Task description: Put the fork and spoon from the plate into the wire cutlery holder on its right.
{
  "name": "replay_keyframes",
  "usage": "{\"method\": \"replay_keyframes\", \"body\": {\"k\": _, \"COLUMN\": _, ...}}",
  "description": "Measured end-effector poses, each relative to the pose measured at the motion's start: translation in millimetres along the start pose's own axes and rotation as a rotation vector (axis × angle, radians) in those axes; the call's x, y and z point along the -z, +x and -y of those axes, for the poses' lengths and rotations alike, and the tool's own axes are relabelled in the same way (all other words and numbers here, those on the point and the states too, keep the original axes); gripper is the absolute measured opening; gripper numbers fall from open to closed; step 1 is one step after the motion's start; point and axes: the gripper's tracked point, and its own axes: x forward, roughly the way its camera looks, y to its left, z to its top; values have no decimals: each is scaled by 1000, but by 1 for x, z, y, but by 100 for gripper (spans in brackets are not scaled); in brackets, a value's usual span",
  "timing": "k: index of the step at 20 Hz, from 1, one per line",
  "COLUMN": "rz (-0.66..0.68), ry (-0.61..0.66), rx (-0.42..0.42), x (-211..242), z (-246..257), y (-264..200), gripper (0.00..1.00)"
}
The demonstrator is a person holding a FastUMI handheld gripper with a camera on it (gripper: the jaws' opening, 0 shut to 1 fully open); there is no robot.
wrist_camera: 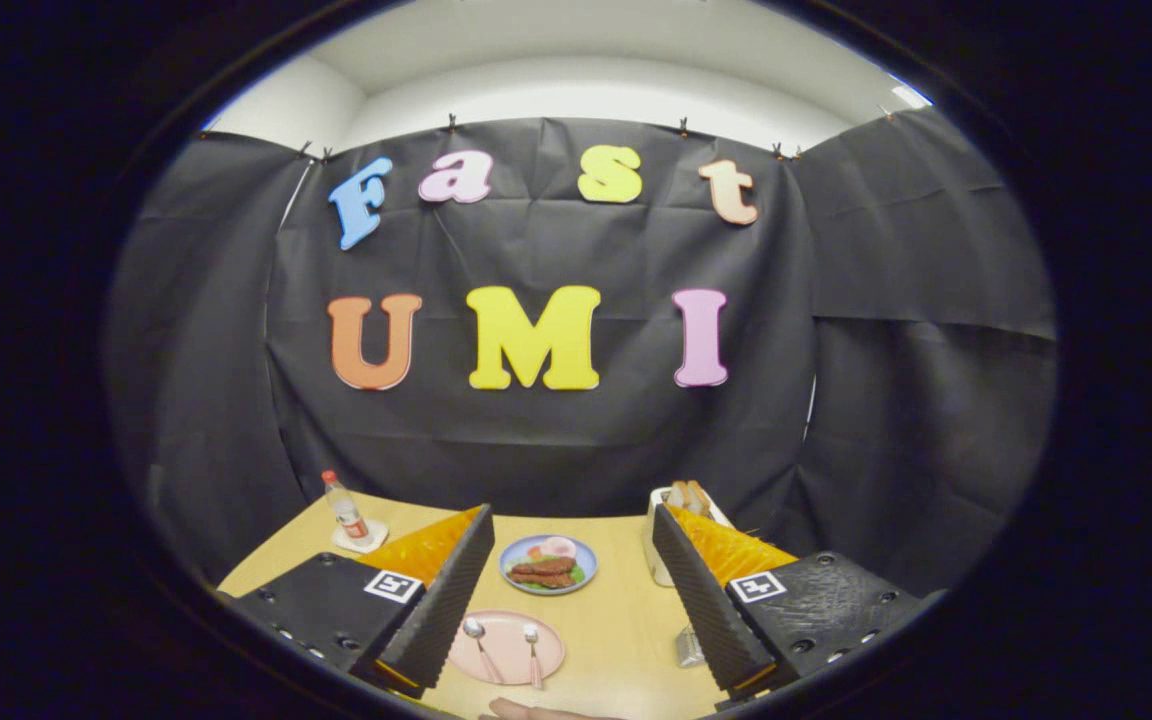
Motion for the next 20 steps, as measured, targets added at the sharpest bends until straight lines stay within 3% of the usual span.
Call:
{"method": "replay_keyframes", "body": {"k": 15, "rz": -495, "ry": -57, "rx": -24, "x": 237, "z": -49, "y": 105, "gripper": 92}}
{"method": "replay_keyframes", "body": {"k": 20, "rz": -598, "ry": -60, "rx": -25, "x": 286, "z": -55, "y": 119, "gripper": 83}}
